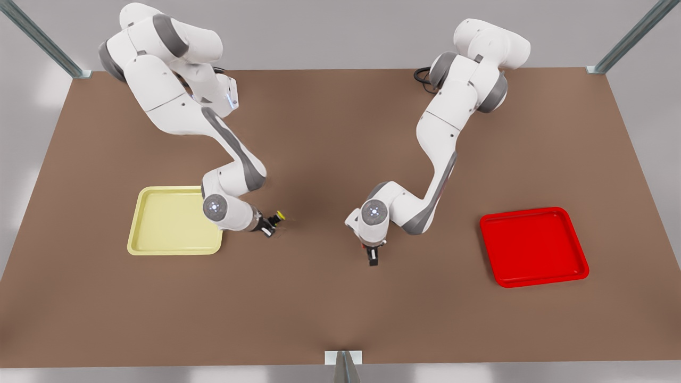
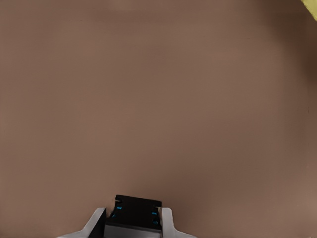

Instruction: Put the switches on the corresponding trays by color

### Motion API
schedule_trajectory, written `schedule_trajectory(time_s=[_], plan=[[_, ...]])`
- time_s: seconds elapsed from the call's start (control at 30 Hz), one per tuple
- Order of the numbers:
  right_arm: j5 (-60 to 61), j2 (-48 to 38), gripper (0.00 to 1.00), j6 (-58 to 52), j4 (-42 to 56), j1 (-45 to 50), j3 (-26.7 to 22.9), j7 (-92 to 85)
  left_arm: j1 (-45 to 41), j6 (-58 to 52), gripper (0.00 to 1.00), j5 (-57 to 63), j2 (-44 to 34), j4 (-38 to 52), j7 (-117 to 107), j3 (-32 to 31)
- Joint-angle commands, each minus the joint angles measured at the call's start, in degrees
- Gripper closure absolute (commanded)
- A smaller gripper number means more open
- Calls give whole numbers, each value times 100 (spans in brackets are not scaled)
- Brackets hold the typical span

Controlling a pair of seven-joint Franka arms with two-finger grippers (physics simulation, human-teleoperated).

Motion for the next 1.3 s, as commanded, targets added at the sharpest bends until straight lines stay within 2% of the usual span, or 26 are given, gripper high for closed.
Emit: schedule_trajectory(time_s=[0.0,0.07,0.13,0.2,0.23,0.43,0.47,0.5,0.53,0.57,0.63,0.67,0.73,0.77,0.8,0.83,0.93,0.97,1.0,1.03,1.27], plan=[[-34,-177,47,-30,-178,-247,3,-410,23,6,0,59,-37,-69,78,0],[-227,-643,47,-416,-697,-1521,258,-1887,137,112,0,68,-248,-456,175,0],[-938,-617,47,-777,-724,-2717,451,-2828,181,156,0,182,-275,-588,219,0],[-1352,-485,47,-848,-680,-3087,451,-3153,173,182,1,191,-275,-702,219,0],[-1352,-468,0,-821,-680,-3087,451,-3162,173,182,1,200,-284,-755,219,-9],[-1352,-459,0,-821,-662,-3043,451,-3162,164,428,1,296,-284,-869,219,-123],[-1352,-503,0,-856,-478,-3008,469,-3188,181,428,2,437,-292,-887,210,-123],[-1361,-573,0,-1573,222,-3008,775,-3687,181,428,4,498,-292,-922,210,-123],[-1370,-617,0,-3324,1893,-2727,1031,-4067,181,428,23,516,-292,-948,210,-123],[-1817,-722,0,-3897,2536,-2314,1040,-4111,190,411,32,508,-354,-992,193,-123],[-1915,-986,0,-4609,3222,-1612,918,-4146,199,384,31,516,-459,-1142,131,-123],[-1818,-1530,0,-4688,3179,-811,39,-4173,190,367,31,516,-486,-1194,17,-123],[-1352,-2269,0,-4750,2713,-582,-260,-4296,129,384,31,508,-477,-1203,-114,-123],[-1352,-2261,0,-4750,2695,-538,-340,-4287,85,393,30,508,-477,-1203,-142,-123],[-1370,-2234,0,-4767,2695,-538,-340,-4243,58,402,27,508,-468,-1203,-142,-123],[-1379,-2199,0,-4776,2704,-538,-313,-4199,58,402,0,490,-468,-1194,-142,-123],[-1387,-2129,0,-4759,2713,-547,-296,-4190,15,402,1,490,-468,-1186,-142,-123],[-1387,-2129,0,-4767,2704,-547,-296,-4190,23,420,10,490,-468,-1186,-133,-123],[-1387,-2111,0,-4724,2713,-547,-296,-4190,14,420,37,490,-468,-1194,-133,-123],[-1370,-2041,0,-4741,2730,-547,-287,-4190,23,411,42,490,-468,-1194,-142,-123],[-1352,-1962,0,-4680,2748,-608,-269,-4173,-188,411,41,217,-433,-1159,-203,-114]])
